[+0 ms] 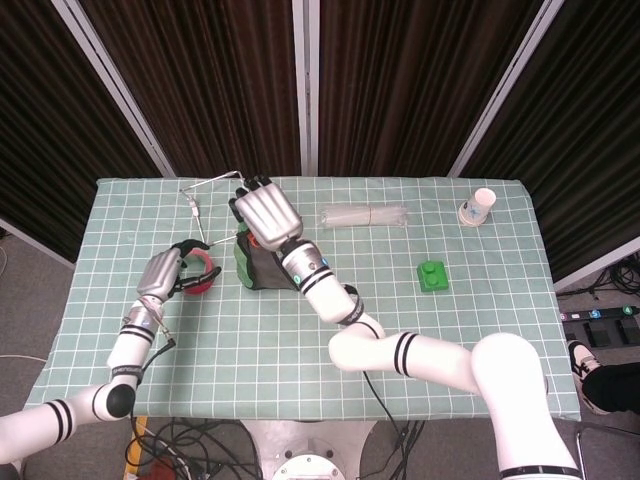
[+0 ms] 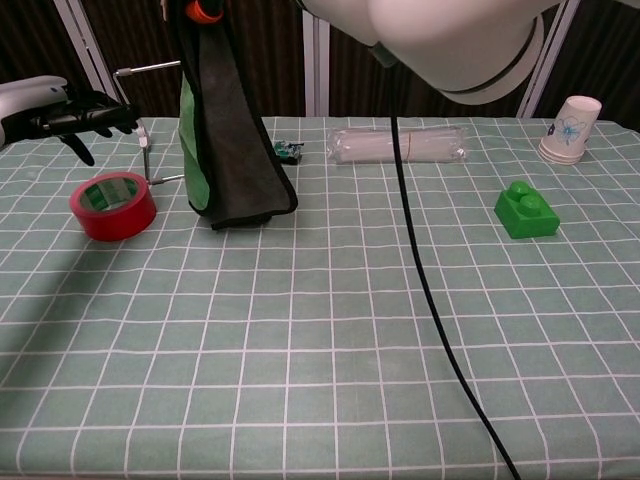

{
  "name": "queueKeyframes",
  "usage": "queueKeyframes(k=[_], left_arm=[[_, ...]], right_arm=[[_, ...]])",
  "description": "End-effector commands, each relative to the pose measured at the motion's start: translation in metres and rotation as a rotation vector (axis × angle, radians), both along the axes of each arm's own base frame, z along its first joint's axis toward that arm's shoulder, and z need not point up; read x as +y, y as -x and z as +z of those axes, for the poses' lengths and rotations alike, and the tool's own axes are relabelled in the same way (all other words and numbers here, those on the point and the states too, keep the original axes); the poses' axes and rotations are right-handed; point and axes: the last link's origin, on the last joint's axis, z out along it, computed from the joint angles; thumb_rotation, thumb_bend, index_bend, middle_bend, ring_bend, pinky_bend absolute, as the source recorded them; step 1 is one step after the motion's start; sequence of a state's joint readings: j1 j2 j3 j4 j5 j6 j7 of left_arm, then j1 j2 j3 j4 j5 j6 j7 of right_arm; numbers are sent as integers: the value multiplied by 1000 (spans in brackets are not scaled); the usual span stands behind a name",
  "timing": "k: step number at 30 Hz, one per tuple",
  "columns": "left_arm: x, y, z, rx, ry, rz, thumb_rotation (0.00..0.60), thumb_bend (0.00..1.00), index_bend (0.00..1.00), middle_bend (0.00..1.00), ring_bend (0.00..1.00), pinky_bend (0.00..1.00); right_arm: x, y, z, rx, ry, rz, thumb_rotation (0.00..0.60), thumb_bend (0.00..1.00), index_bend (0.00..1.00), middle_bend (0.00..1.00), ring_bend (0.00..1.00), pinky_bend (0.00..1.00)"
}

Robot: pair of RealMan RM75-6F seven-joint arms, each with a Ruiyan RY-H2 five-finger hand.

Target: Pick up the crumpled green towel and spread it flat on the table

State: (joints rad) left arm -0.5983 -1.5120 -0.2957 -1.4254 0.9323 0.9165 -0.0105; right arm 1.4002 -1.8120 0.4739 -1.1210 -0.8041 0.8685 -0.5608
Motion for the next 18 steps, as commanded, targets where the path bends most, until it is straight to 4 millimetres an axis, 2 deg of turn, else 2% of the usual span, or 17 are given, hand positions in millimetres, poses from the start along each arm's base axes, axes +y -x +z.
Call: queueKeyframes(k=[1, 8, 18], left_arm=[[1, -2, -9, 32, -3, 16, 154, 0, 267, 237, 188, 368], [-1, 0, -25, 81, 6, 42, 164, 0, 267, 237, 188, 372], [-3, -17, -34, 95, 17, -1, 177, 0, 267, 237, 188, 372]], right_arm=[[5, -9, -10, 23, 27, -9, 600, 518, 789, 395, 223, 216], [10, -11, -24, 49, 39, -28, 600, 519, 790, 393, 222, 217], [13, -20, -46, 70, 41, -46, 600, 517, 789, 394, 226, 216]])
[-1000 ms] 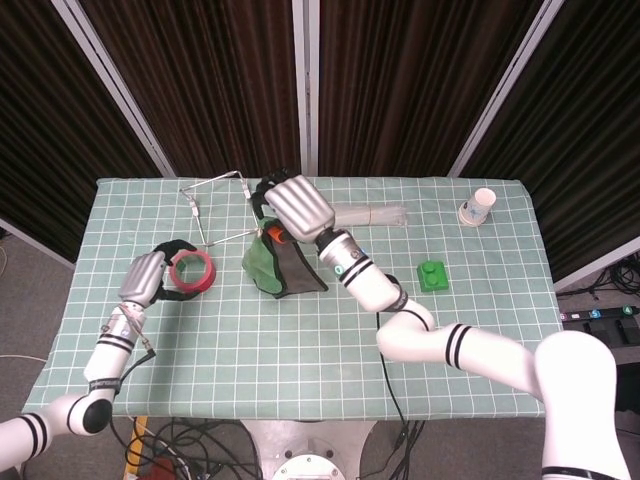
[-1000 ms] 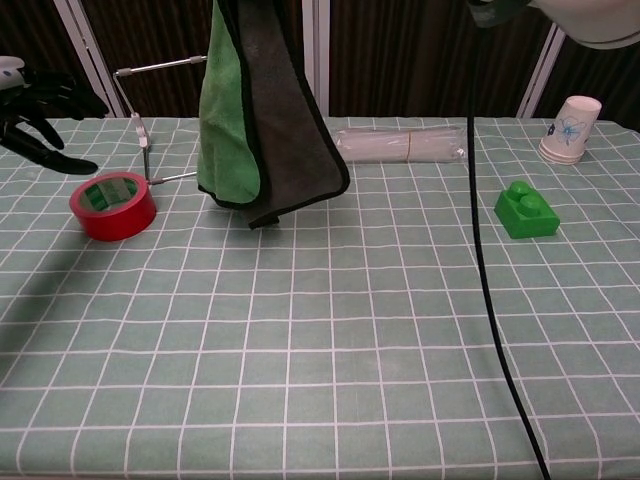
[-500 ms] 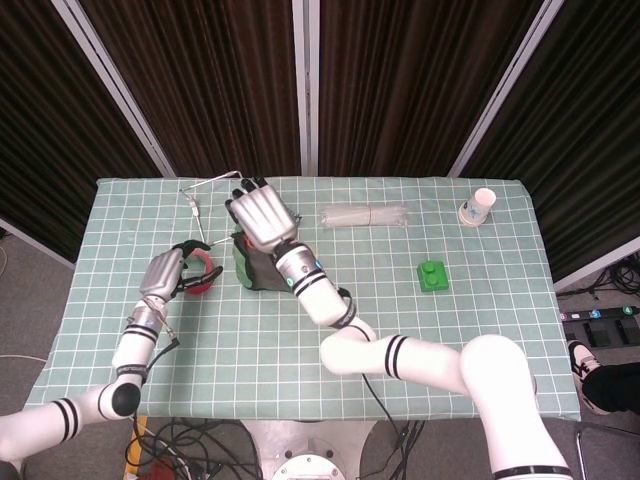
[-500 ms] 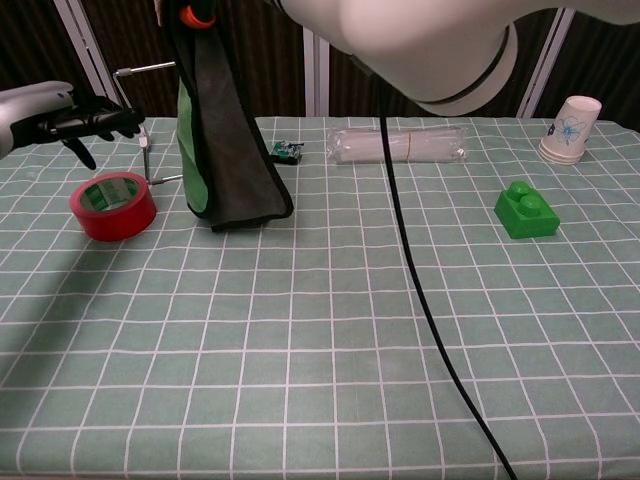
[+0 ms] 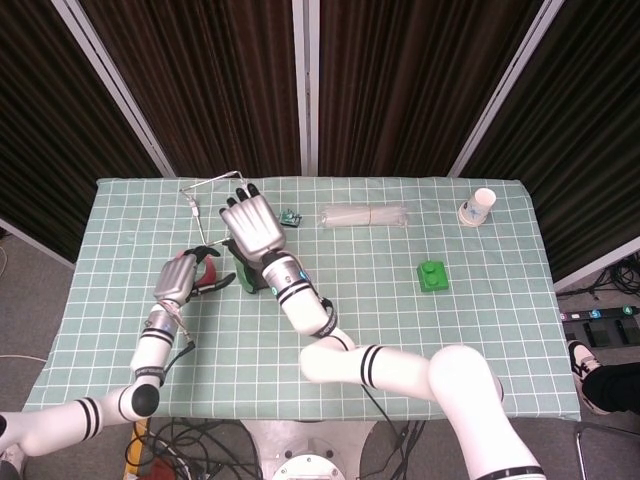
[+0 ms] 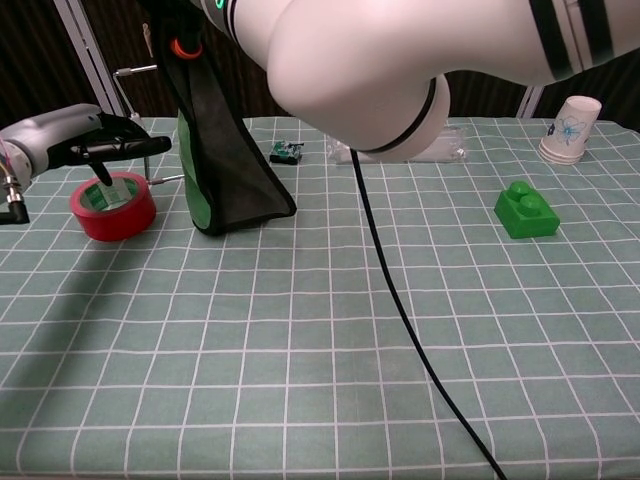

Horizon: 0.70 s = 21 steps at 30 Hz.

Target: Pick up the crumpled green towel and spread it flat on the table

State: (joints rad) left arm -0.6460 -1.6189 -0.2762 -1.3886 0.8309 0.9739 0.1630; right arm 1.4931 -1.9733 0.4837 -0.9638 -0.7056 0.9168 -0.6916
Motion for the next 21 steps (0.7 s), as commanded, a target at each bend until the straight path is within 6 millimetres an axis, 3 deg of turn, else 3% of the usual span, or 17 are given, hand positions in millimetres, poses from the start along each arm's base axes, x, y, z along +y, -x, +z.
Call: queueKeyframes(k=[1, 5, 15, 21], left_arm=[[-1, -5, -4, 6, 7, -13, 184, 0, 266, 237, 188, 372], [0, -9, -10, 6, 19, -11, 251, 0, 266, 237, 188, 372], [6, -14, -21, 9, 40, 41, 248, 0, 266, 237, 188, 373], [6, -16, -20, 34, 36, 66, 215, 0, 265, 237, 188, 377]], right_arm=[[2, -6, -7, -3, -6, -3, 600, 518, 789, 394, 226, 216], [2, -11, -13, -10, -4, -9, 600, 516, 789, 394, 226, 216], [7, -19, -27, -19, 11, -17, 600, 519, 789, 397, 230, 205], [10, -22, -33, -24, 20, -19, 600, 526, 789, 398, 231, 201]])
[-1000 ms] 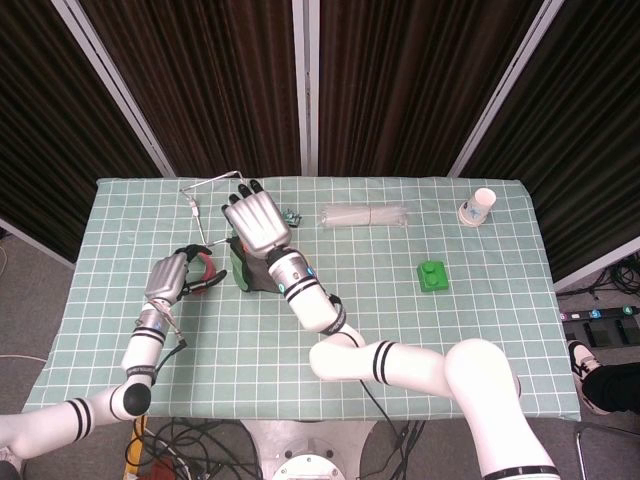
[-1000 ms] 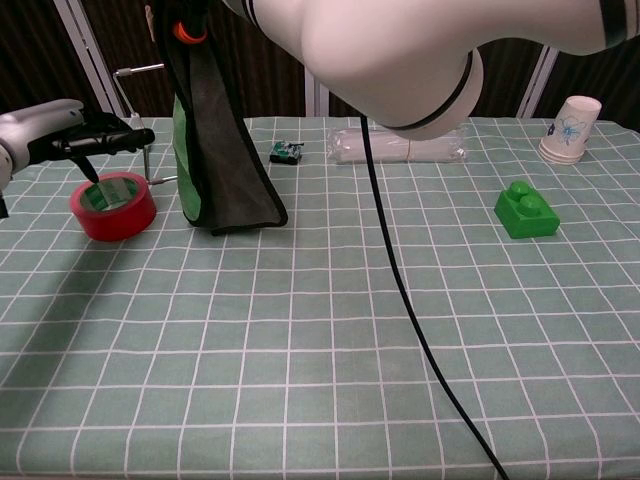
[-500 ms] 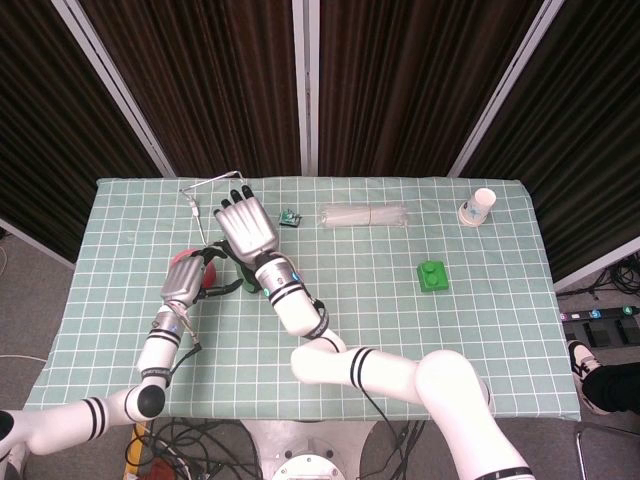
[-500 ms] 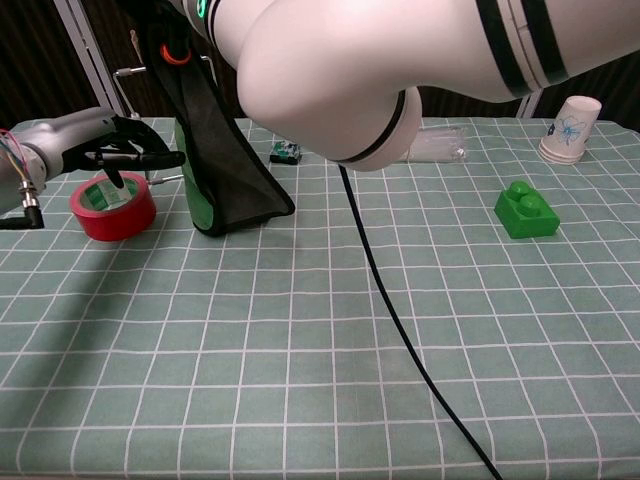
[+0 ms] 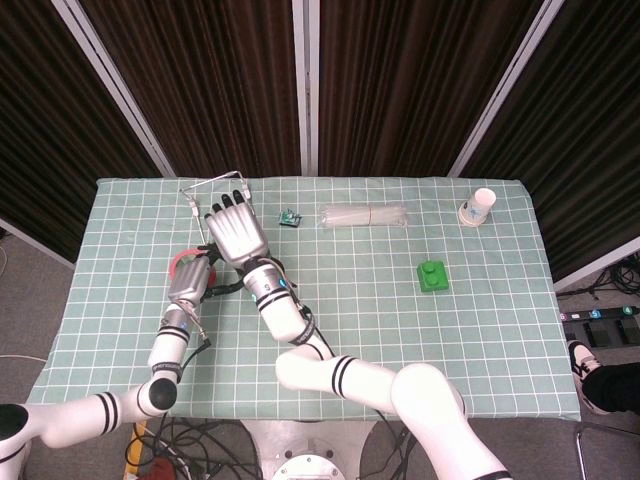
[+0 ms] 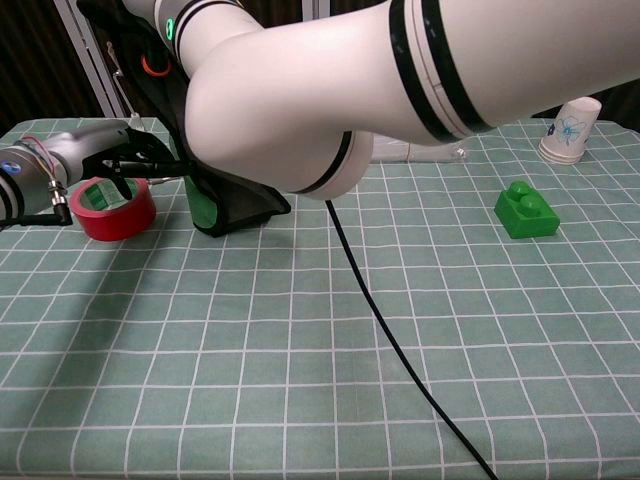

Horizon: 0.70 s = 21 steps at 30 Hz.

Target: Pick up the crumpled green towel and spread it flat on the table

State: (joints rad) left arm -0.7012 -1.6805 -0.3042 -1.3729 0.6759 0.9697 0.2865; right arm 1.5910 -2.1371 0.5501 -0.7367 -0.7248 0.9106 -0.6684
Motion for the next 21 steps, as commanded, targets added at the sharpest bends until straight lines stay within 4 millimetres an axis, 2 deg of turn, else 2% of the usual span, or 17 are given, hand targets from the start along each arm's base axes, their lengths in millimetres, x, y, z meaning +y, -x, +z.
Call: queueKeyframes(k=[1, 10, 13, 16, 21], left_arm=[[2, -2, -1, 19, -1, 12, 215, 0, 265, 237, 188, 377], [9, 0, -6, 38, -1, 63, 214, 3, 265, 237, 188, 379], [9, 4, -6, 37, -4, 81, 236, 25, 266, 237, 188, 380], [9, 6, -7, 28, -12, 95, 290, 61, 265, 237, 187, 380], [9, 7, -10, 30, -20, 101, 438, 120, 266, 237, 188, 380]], right_arm=[[2, -2, -3, -8, -6, 0, 600, 526, 789, 398, 233, 201], [2, -2, 3, -42, -8, 3, 600, 530, 789, 399, 238, 201], [0, 1, 8, -50, -6, 3, 600, 530, 788, 399, 240, 202], [-1, 6, 14, -76, -23, -8, 600, 527, 790, 398, 240, 201], [-3, 16, 26, -94, -31, -13, 600, 529, 789, 399, 244, 202]])
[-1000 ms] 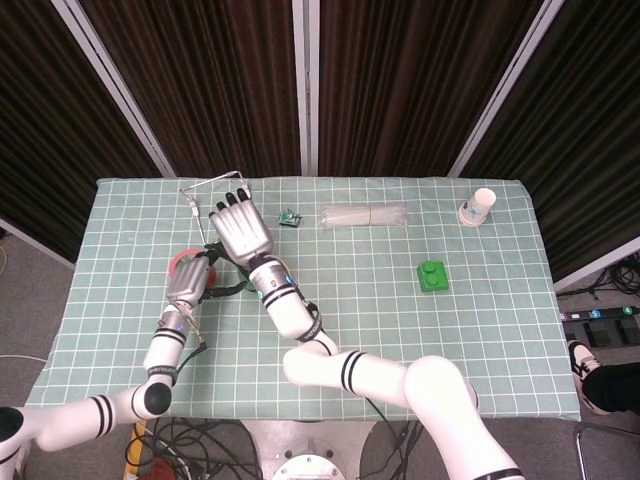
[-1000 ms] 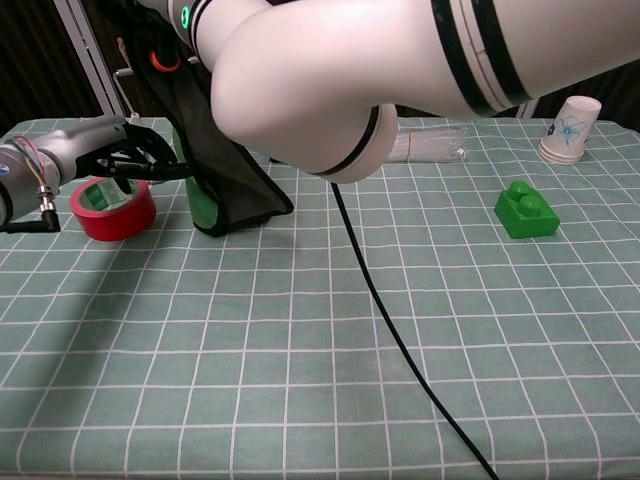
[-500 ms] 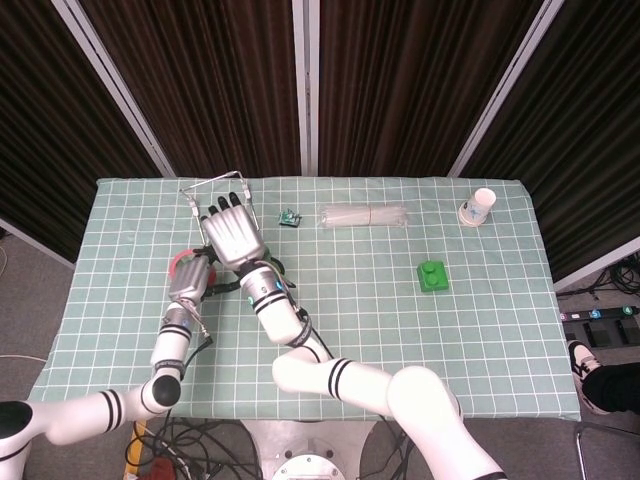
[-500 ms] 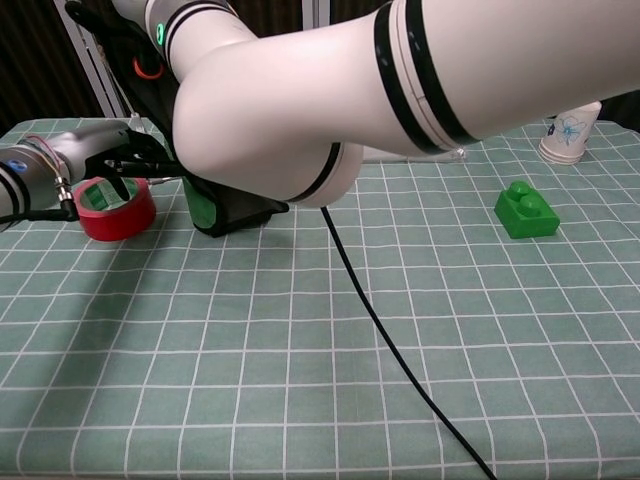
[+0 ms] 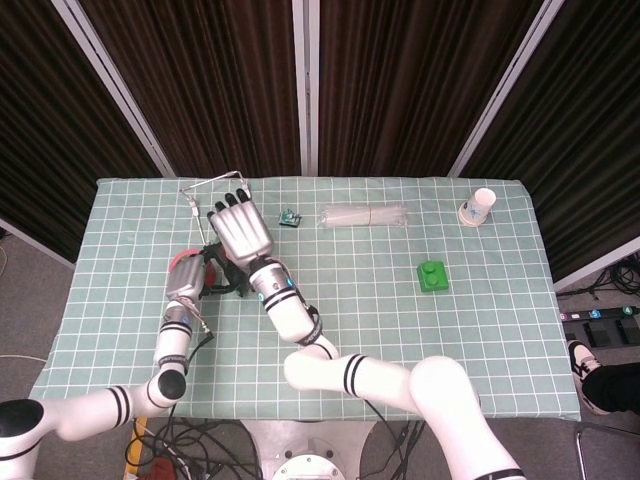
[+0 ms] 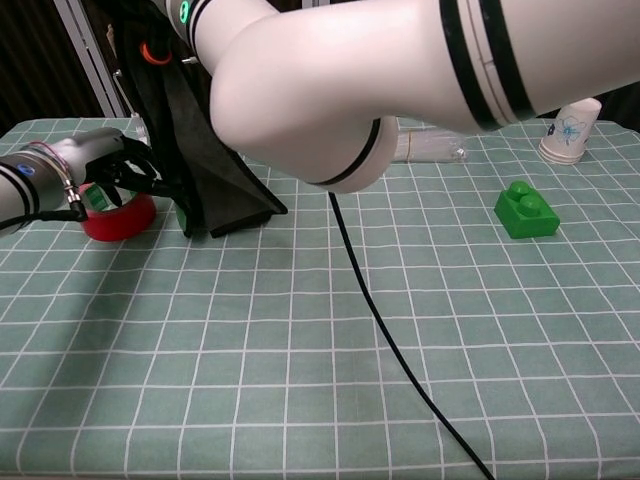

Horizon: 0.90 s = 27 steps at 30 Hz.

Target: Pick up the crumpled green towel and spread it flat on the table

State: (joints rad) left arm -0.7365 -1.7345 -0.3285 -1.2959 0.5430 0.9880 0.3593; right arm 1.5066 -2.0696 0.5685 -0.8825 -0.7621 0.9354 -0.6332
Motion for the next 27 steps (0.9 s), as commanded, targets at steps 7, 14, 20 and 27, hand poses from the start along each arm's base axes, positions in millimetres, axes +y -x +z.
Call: queueKeyframes(k=[7, 14, 20, 27], left_arm=[[2, 1, -3, -28, -30, 30, 494, 135, 276, 237, 188, 380], [8, 4, 0, -55, -83, 59, 561, 144, 334, 243, 188, 380], [13, 2, 6, -111, -153, 60, 567, 156, 407, 264, 194, 380], [12, -2, 2, -113, -165, 40, 593, 163, 450, 276, 198, 380]], right_arm=[[-4, 20, 24, -46, -18, -33, 600, 528, 788, 401, 249, 201], [-8, 30, 36, -54, -22, -53, 600, 527, 790, 403, 254, 202], [-10, 37, 40, -58, -31, -69, 600, 528, 789, 406, 258, 203], [-6, 36, 40, -71, -54, -71, 600, 528, 789, 410, 262, 206]])
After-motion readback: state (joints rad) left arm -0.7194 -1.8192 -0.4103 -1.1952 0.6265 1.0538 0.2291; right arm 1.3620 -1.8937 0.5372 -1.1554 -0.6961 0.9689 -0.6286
